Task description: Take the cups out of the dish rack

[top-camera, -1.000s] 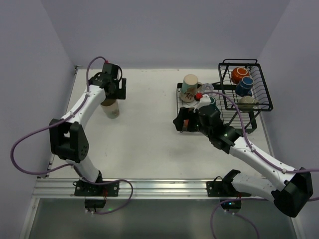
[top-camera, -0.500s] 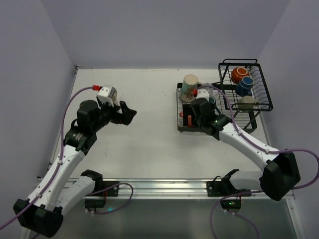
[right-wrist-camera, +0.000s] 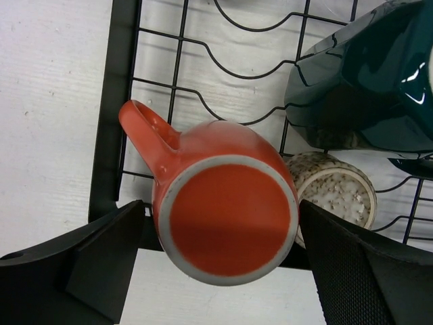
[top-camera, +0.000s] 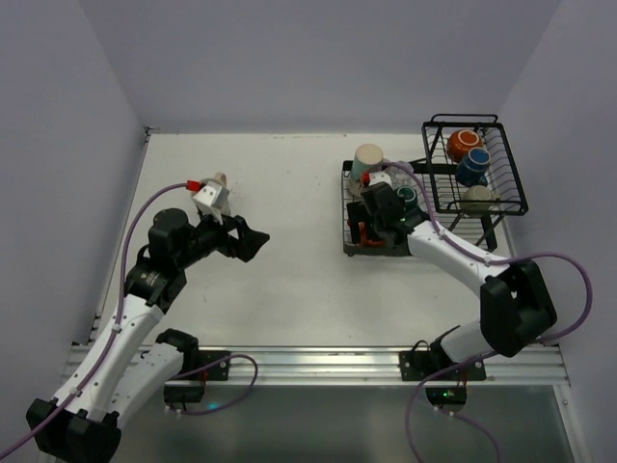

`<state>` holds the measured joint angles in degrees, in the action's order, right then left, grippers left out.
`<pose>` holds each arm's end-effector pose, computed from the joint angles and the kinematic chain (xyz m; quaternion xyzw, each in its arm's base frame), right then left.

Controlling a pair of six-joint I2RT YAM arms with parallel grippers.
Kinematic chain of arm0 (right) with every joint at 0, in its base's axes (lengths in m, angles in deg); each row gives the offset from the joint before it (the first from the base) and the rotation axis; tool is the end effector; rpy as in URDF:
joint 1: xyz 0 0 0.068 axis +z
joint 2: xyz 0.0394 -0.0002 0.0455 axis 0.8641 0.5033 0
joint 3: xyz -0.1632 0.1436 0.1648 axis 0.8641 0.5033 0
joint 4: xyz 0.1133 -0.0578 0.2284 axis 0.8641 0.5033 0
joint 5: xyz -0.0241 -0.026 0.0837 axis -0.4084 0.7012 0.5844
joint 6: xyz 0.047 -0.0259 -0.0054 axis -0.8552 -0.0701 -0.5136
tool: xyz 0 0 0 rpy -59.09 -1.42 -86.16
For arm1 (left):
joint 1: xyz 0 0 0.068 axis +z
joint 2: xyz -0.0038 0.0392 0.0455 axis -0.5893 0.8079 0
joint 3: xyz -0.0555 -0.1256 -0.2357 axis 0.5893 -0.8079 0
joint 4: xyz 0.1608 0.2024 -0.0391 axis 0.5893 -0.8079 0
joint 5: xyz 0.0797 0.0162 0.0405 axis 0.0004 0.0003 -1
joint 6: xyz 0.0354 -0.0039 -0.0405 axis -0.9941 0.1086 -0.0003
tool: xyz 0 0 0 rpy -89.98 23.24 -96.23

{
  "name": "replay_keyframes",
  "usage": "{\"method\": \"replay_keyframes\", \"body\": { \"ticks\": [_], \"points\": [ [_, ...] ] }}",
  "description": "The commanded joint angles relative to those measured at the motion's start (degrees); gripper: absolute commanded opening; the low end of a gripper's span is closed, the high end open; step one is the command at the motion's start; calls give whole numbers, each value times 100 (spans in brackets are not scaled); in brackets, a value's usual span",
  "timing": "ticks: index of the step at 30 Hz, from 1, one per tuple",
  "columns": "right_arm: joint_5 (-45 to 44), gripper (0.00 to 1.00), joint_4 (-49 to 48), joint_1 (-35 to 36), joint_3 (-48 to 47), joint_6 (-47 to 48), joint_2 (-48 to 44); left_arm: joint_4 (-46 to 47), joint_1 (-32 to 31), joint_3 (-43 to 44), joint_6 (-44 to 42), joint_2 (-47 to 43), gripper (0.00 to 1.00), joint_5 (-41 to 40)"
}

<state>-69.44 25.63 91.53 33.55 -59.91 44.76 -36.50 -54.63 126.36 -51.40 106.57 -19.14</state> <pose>0.2650 0.1507 0.2351 -0.0769 0.9248 -0.0041 0.3726 0.1642 -0.0698 0.3116 0.1416 0.7822 -0.3248 0.5124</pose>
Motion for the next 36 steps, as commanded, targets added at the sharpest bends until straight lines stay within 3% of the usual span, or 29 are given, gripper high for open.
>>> {"method": "replay_keyframes", "body": {
  "ticks": [1,8,13,21,23,30,34,36],
  "points": [
    [-152,95,-283,-46,-275,188,106,246,-2,-28,-96,-35,97,273],
    [-319,90,-520,-107,-293,206,248,255,-2,-37,-96,-18,97,351],
    [-415,48,-845,-116,-170,101,-94,308,-2,-46,-26,17,97,527],
    [-197,41,-1268,-99,164,-356,-1613,1274,-2,-309,1087,158,92,1634],
    [23,40,-1347,-99,287,-637,-1931,2018,-20,-528,1440,149,89,1932],
    [1779,38,-2321,-99,1208,-2244,-3171,3883,-457,-1293,3004,325,82,2110],
    [3158,37,-3637,-2,1587,-3456,-3242,4429,-1142,-1294,3147,798,82,1864],
    [3354,37,-3860,155,1606,-3617,-3084,4763,-1389,-1267,3226,931,82,1671]
  ]
}}
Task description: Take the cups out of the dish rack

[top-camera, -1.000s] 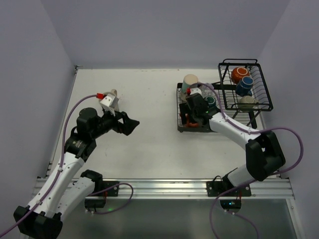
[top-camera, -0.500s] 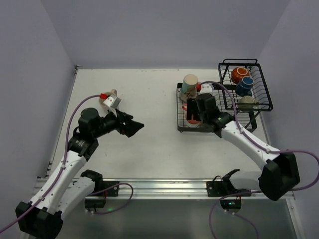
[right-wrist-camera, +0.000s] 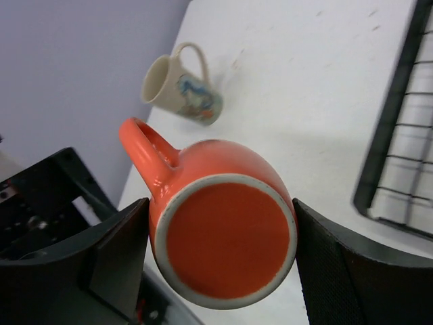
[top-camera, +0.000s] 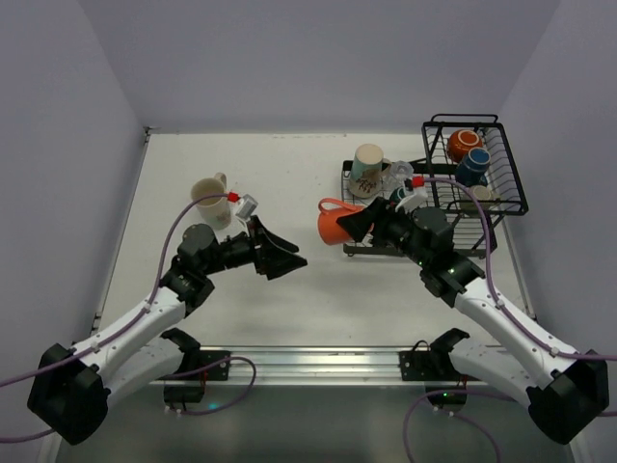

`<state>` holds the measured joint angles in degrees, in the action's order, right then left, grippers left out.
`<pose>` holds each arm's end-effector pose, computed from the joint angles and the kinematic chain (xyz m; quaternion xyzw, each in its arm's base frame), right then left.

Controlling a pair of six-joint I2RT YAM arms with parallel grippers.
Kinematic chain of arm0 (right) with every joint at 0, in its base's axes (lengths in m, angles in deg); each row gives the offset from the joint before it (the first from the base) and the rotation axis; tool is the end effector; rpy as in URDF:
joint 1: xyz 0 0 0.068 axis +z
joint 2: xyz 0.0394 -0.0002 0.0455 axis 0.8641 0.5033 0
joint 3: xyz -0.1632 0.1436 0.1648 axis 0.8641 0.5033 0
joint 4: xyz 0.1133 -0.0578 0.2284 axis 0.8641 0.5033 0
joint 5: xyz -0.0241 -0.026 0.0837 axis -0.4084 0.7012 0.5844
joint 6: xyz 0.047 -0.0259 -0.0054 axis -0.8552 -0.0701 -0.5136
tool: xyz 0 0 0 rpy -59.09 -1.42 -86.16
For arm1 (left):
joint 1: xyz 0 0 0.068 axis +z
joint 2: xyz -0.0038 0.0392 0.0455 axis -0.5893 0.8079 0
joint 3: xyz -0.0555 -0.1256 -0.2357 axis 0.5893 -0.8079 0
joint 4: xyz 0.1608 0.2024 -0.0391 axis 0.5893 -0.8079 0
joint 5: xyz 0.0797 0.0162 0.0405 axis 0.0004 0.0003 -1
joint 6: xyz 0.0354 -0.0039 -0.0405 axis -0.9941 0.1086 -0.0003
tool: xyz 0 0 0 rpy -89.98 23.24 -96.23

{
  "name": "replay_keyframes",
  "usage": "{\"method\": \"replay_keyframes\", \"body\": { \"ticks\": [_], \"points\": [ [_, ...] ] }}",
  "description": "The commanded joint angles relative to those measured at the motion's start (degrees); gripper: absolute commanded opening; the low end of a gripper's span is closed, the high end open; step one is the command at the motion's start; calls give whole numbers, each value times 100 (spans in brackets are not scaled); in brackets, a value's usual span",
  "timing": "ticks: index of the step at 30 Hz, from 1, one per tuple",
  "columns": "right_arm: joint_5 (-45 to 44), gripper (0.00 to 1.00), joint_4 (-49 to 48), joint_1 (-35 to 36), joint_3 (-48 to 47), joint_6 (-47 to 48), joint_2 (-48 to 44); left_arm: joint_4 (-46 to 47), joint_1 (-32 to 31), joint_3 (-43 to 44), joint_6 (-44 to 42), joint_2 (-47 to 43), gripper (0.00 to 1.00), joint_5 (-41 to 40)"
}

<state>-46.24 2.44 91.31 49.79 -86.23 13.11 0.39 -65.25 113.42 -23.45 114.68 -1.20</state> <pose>0.1826 0.1154 0.3085 0.0432 0.7707 0.4028 0.4918 0.1672 -0.1200 0.2738 0.1624 0.6922 -0.5903 0.3821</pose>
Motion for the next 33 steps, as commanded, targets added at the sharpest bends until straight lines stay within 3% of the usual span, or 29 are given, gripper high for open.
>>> {"method": "replay_keyframes", "body": {
  "ticks": [1,5,16,18,19,20,21,23,24,25,29,33],
  "points": [
    [1132,38,-1794,222,0,-1055,133,1153,-381,35,439,182,82,-194],
    [1589,38,-2367,266,193,-1381,292,1426,-530,35,439,419,80,-651],
    [1651,38,-2754,371,483,-1627,529,2005,-777,158,492,911,69,-985],
    [1625,38,-2894,442,544,-1714,669,2120,-812,185,518,982,55,-1064],
    [1616,38,-2965,451,579,-1750,696,2164,-812,185,527,982,42,-1091],
    [1608,39,-3018,459,615,-1785,723,2191,-821,202,536,982,6,-1126],
    [1590,42,-3105,459,676,-1838,740,2200,-812,202,527,973,0,-1178],
    [1581,59,-3115,468,703,-1847,784,2130,-812,220,449,894,0,-1328],
    [1564,85,-3080,468,712,-1786,776,1868,-812,272,387,807,0,-1372],
    [1450,97,-2993,468,712,-1759,749,1648,-812,334,291,745,0,-1520],
    [1090,99,-2763,425,808,-1619,461,663,-821,589,-324,324,0,-1873],
    [1273,99,-2790,109,922,-1706,187,809,-794,300,-273,-466,0,-1944]
  ]
}}
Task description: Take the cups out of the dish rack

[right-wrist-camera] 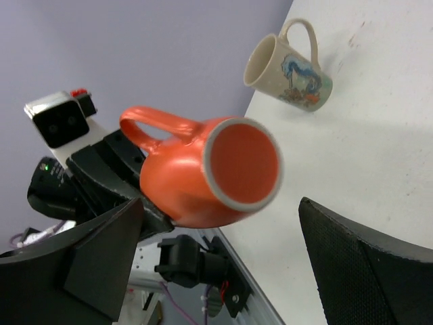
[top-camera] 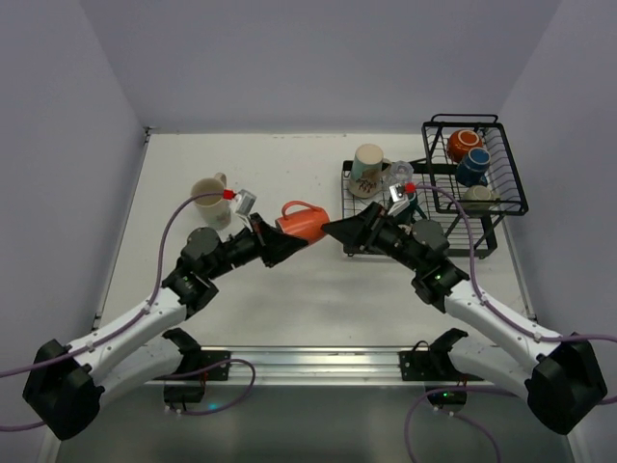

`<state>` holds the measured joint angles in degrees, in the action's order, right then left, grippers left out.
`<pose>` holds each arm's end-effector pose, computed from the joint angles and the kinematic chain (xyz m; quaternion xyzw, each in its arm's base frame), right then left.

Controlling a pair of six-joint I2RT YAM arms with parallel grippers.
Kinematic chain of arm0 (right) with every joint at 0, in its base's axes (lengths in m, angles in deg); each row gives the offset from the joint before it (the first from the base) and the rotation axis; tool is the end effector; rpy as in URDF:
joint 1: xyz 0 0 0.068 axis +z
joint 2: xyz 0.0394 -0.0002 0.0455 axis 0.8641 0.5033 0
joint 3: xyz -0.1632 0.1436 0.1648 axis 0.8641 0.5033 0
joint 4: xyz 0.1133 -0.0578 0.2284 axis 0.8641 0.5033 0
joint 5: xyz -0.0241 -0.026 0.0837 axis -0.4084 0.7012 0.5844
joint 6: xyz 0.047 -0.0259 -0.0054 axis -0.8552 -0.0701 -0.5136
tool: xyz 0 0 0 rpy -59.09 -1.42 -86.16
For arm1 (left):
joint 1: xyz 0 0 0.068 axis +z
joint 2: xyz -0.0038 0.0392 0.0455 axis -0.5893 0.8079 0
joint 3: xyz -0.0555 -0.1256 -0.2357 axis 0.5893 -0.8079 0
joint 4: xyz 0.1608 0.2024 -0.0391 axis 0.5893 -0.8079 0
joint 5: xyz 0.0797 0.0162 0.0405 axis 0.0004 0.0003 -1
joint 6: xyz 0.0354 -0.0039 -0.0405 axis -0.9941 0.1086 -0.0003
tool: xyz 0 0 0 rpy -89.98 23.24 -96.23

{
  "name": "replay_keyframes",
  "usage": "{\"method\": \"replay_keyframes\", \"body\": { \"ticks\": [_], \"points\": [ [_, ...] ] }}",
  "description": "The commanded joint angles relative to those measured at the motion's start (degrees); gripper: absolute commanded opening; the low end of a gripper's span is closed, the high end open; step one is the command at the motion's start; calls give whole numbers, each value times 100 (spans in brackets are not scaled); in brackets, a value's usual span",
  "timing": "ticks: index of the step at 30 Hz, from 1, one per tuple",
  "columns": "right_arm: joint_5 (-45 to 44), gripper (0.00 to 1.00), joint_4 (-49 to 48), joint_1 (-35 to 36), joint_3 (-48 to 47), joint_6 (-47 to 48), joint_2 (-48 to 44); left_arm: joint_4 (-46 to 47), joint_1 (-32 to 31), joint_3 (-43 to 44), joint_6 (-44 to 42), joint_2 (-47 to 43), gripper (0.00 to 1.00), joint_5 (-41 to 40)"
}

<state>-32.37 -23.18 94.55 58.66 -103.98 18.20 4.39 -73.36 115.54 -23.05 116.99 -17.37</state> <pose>0.1825 0.1405 0.2833 0.0374 0.7028 0.5902 0.3954 0.1645 -0.1440 0.2864 0.1186 0.6801 -0.5730 0.4418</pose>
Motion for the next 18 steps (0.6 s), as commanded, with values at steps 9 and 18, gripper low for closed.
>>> {"method": "replay_keyframes", "body": {
  "ticks": [9,18],
  "points": [
    [-201,99,988,-453,-316,655,-683,-3082,17,1841,-1690,-81,0,-2389],
    [-1195,99,2529,-435,-659,1588,-859,-6038,95,4832,-2887,3014,0,-4263]
  ]
}}
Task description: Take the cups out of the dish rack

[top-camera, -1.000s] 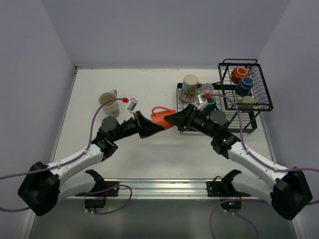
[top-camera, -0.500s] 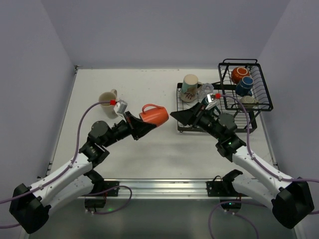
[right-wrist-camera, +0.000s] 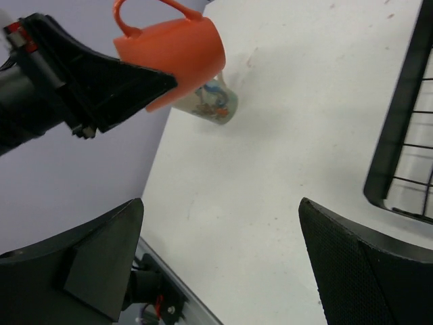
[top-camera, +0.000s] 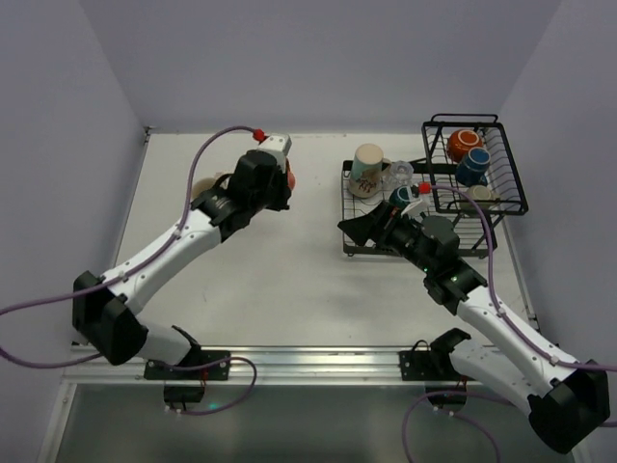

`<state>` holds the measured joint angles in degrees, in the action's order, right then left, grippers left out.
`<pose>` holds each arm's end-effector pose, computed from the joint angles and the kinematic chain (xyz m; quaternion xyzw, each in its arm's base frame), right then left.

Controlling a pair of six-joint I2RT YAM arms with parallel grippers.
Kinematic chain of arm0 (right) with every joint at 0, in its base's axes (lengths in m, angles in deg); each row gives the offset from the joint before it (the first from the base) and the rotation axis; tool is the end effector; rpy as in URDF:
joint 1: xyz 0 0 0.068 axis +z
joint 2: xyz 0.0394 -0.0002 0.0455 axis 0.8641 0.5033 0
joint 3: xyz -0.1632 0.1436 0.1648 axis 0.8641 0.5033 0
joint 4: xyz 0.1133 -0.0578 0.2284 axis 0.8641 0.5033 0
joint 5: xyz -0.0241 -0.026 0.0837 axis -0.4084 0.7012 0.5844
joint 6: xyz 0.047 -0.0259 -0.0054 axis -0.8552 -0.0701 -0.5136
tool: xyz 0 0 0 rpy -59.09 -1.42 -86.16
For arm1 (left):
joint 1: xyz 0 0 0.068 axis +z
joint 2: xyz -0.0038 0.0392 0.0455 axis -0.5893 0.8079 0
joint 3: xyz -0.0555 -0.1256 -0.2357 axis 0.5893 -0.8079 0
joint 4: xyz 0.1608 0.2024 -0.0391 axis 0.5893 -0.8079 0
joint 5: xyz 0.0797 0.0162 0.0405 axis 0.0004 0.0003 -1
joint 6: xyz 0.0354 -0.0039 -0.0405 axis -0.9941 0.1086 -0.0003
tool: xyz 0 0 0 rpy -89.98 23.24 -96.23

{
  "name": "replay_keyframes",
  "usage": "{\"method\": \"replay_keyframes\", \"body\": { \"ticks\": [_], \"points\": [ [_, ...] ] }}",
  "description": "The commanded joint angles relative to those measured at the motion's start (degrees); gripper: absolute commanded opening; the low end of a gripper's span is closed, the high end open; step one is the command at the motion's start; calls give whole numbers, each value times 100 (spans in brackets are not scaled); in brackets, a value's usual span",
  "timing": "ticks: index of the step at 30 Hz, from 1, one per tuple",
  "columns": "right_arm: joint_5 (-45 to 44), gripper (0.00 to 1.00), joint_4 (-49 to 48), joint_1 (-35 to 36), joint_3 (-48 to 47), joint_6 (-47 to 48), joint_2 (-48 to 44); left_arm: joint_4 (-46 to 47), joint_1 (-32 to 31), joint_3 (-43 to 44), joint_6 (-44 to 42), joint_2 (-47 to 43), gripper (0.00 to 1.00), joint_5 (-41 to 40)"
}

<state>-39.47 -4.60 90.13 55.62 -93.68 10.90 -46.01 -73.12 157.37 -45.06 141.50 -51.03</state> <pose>0.1765 0.1115 0.2927 0.0583 0.7497 0.4755 0.4566 0.2516 -0.1830 0.3477 0.0775 0.8614 -0.1869 0.4659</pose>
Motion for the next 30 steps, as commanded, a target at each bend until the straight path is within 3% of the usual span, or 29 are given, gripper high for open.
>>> {"method": "replay_keyframes", "body": {
  "ticks": [1,12,18,23,30],
  "points": [
    [-555,99,743,6,-364,612,-146,-1061,124,902,-730,768,0,-906],
    [-907,99,1332,15,-206,1104,-480,-1922,906,2134,-1029,2833,0,-125],
    [-933,99,1465,6,-180,1262,-471,-2150,1135,2503,-1099,3475,0,122],
    [-1118,99,1640,6,-285,1420,-384,-2397,1205,2767,-1125,3871,19,-132],
    [-1276,99,1764,15,-487,1500,-278,-2486,1214,2944,-1117,3811,55,-362]
  ]
}}
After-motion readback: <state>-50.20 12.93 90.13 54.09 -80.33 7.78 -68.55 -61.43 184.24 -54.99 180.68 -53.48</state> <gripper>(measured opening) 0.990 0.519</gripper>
